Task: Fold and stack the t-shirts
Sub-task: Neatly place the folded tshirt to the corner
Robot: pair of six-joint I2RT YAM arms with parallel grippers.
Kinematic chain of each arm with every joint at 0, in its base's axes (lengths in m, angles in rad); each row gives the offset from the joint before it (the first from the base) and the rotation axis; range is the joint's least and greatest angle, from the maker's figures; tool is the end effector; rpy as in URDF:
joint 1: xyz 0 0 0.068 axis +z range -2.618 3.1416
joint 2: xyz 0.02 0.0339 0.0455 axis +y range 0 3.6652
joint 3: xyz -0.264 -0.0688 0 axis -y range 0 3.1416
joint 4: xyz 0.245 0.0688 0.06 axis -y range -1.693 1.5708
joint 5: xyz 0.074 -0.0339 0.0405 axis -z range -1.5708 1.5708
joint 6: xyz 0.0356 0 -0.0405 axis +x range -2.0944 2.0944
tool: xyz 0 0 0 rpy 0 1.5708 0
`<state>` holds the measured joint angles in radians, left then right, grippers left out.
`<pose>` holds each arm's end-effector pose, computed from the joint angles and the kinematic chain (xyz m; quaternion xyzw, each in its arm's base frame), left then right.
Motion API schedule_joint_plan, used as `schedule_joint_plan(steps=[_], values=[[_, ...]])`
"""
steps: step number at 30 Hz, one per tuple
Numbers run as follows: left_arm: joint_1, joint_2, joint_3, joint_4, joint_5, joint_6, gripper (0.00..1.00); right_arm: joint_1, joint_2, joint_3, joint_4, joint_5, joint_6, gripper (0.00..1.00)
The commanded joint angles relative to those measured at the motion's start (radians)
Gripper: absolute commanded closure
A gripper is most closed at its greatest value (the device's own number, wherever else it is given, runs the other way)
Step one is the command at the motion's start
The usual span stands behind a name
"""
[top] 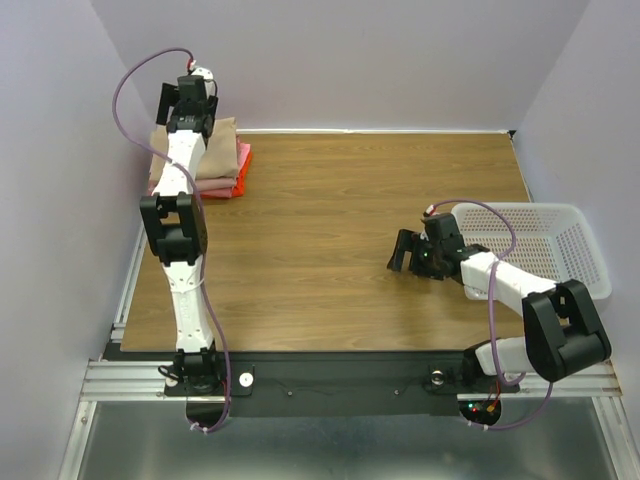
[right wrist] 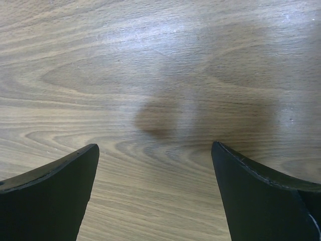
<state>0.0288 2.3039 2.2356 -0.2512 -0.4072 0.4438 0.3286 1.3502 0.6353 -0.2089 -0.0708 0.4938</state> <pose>0.5458 0.0298 0.3193 0.0477 0.8012 0.2936 0.5192 0.2383 0.0839 0.1684 0.0670 0.9452 0.1577 0.2778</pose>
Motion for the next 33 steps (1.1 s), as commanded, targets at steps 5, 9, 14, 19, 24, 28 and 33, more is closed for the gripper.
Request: schedule_joint_plan(steps=[5, 9, 14, 19, 24, 28, 33], values=[[-0.243, -0.223, 0.061, -0.016, -0.166, -0.141, 0.02, 0.003, -0.121, 0.015, -0.026, -0.018, 0.025, 0.00], [-0.294, -0.395, -0.039, -0.115, -0.026, -0.452, 0.02, 0.003, -0.212, 0.007, -0.032, -0.017, 0.034, 0.00], [-0.322, -0.739, -0.671, 0.019, 0.229, -0.891, 0.02, 0.003, -0.296, 0.001, -0.055, -0.043, 0.042, 0.00], [-0.492, -1.121, -1.210, 0.139, 0.168, -1.079, 0.02, 0.003, -0.370, -0.023, -0.084, 0.006, 0.061, 0.00], [-0.555, -1.388, -1.583, 0.109, 0.137, -1.273, 0.02, 0.003, -0.422, -0.066, -0.090, 0.042, 0.094, 0.00], [-0.570, -1.489, -1.680, 0.055, 0.157, -1.309, 0.02, 0.003, -0.427, -0.097, -0.090, 0.065, 0.109, 0.00], [-0.572, -1.528, -1.708, 0.001, 0.097, -1.326, 0.02, 0.001, -0.457, -0.109, -0.089, 0.057, 0.108, 0.00]])
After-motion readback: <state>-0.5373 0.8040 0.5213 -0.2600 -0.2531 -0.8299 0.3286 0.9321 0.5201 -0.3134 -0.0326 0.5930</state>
